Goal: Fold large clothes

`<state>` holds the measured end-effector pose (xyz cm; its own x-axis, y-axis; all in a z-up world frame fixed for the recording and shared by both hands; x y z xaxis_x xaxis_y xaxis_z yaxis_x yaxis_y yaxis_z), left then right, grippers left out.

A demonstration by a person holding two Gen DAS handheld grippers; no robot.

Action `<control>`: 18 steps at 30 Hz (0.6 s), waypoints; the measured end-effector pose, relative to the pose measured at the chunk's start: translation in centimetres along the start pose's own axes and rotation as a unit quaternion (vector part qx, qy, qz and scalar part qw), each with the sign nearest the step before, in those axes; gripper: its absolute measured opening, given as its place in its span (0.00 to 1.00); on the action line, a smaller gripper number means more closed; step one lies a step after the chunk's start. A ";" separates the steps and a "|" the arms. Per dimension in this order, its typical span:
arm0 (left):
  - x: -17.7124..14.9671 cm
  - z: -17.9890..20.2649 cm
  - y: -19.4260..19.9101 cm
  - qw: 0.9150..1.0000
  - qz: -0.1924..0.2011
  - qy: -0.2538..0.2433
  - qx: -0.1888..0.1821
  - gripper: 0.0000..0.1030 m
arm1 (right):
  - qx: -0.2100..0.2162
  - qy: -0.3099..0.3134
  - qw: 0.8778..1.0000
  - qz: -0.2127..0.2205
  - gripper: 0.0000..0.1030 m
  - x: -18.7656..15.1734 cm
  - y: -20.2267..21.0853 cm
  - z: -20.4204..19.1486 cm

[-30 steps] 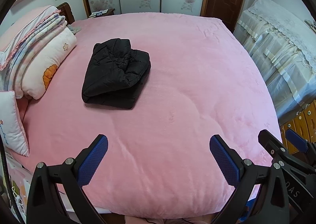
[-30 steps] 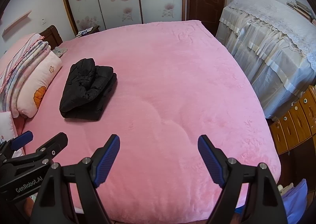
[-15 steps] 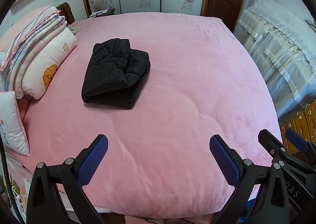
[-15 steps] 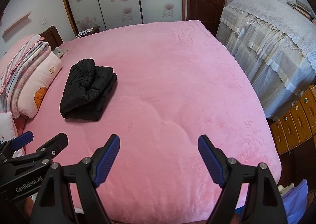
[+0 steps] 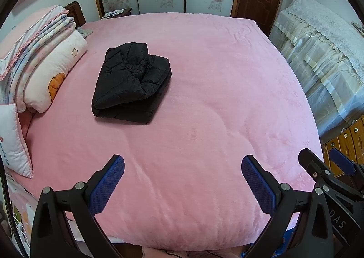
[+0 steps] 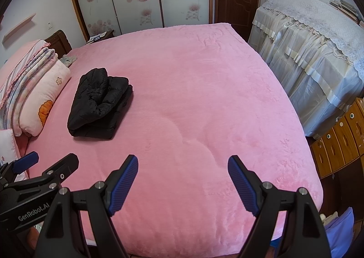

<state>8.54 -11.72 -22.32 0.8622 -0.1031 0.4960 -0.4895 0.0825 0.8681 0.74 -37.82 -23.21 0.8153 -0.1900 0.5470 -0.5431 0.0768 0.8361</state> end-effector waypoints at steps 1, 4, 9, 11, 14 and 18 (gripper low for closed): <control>0.0 0.0 0.0 1.000 -0.001 0.001 0.000 0.99 | 0.000 0.000 1.000 0.000 0.80 0.1 0.0 0.1; -0.1 0.1 -0.1 1.000 -0.001 0.000 0.000 0.99 | 0.000 -0.001 1.000 -0.001 0.80 0.0 0.0 0.1; -0.1 0.3 -0.1 1.000 -0.002 0.001 -0.001 0.99 | -0.001 -0.001 1.000 0.000 0.80 0.1 0.0 0.2; -0.2 0.6 -0.2 1.000 -0.003 0.001 -0.001 0.99 | 0.000 -0.001 1.000 0.000 0.80 0.1 0.0 0.2; -0.2 0.6 -0.2 1.000 -0.003 0.001 -0.002 0.99 | 0.000 -0.001 1.000 0.000 0.80 0.1 0.0 0.1; -0.2 0.8 -0.3 1.000 -0.003 0.001 -0.002 0.99 | 0.000 -0.001 1.000 0.000 0.80 0.1 0.0 0.2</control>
<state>8.37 -12.49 -22.65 0.8650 -0.1016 0.4914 -0.4846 0.0852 0.8706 0.77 -38.02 -23.16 0.8144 -0.1923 0.5475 -0.5437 0.0770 0.8358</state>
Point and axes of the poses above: each gripper's, at about its wrist camera, not at the fingertips, and y roughly against the way its jaws point, z to its right, x to its top, the point moved 10 cm from there along -y, roughly the way its jaws point
